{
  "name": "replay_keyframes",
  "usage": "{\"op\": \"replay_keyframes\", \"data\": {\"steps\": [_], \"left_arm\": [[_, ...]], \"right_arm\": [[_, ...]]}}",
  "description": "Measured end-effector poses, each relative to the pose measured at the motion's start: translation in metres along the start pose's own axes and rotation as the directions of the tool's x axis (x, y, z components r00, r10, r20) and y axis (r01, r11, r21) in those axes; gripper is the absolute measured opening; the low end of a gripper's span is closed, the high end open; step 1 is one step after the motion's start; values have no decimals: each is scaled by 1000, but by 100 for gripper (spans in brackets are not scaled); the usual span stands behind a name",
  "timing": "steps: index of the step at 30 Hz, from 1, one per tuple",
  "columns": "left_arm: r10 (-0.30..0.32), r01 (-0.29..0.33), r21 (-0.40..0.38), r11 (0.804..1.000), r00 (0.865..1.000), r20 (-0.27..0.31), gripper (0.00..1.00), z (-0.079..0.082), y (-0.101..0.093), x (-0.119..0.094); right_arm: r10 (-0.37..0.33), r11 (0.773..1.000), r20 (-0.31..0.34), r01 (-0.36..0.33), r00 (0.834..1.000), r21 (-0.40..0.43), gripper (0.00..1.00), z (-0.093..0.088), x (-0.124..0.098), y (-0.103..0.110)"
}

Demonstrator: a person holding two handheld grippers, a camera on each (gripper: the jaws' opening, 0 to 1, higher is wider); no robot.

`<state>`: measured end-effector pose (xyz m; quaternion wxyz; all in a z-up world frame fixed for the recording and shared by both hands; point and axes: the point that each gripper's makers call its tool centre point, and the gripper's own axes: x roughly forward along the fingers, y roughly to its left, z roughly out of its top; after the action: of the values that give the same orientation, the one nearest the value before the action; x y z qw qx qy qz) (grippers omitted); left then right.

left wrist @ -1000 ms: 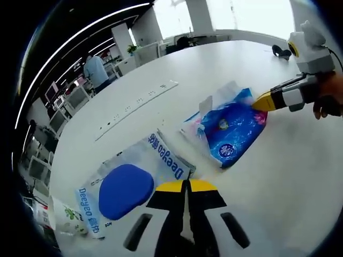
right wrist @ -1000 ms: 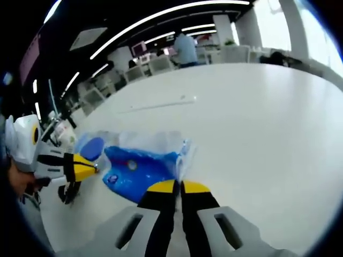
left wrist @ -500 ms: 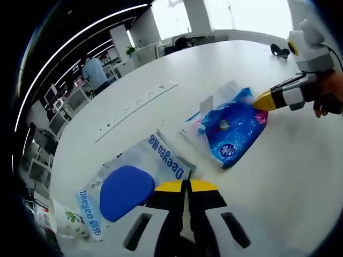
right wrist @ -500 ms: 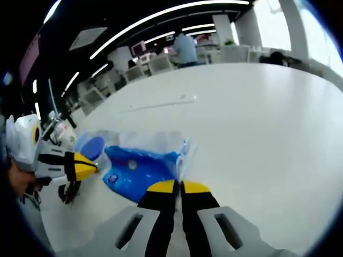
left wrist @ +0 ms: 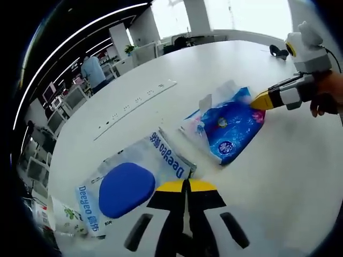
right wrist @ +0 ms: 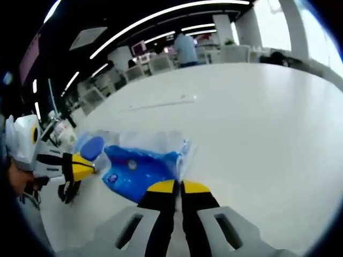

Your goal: Arrange the tabletop items into an orderly group along one side of the table until the central work area is clear of visible clutter.

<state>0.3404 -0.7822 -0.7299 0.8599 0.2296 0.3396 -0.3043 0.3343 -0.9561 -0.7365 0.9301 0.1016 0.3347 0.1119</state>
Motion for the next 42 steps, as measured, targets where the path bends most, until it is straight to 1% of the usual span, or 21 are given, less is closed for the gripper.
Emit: {"op": "replay_keyframes", "data": {"steps": [6,10,14,17,22,24,26,30,35,38,42], "left_arm": [[-3,3,16,1000,1000,-4,0,-2,-2,0],[-5,5,-1,1000,1000,0,0,-2,-2,1],[-6,6,-17,1000,1000,2,0,0,-2,2],[-6,6,-12,1000,1000,-2,0,0,-2,2],[-7,7,-10,1000,1000,-3,0,0,-2,1],[-8,8,-1,1000,1000,-7,3,-1,-3,0],[-8,8,1,1000,1000,-10,8,-2,-5,-1],[8,-8,1,1000,1000,-6,14,-1,-2,-4],[20,-20,0,1000,1000,10,15,3,1,-10],[24,-24,-2,1000,999,21,15,6,3,-14],[31,-31,5,1000,999,30,15,8,4,-20]], "right_arm": [[-1,1000,-2,1,1000,-1,0,0,-1,0],[3,1000,-9,-3,1000,-7,1,0,-1,0],[-8,1000,-7,8,1000,13,0,1,-1,-4],[-10,999,-3,10,1000,36,0,1,-2,-5],[-17,999,3,16,1000,51,0,2,0,-4],[-18,998,4,18,1000,57,0,3,1,-3],[-19,998,5,18,1000,60,0,3,2,-1],[-20,998,5,20,1000,56,0,3,3,0],[-11,998,6,11,1000,59,1,2,3,3],[-25,999,14,24,1000,37,4,3,0,1],[-23,999,29,22,999,48,9,6,-5,1]]}}
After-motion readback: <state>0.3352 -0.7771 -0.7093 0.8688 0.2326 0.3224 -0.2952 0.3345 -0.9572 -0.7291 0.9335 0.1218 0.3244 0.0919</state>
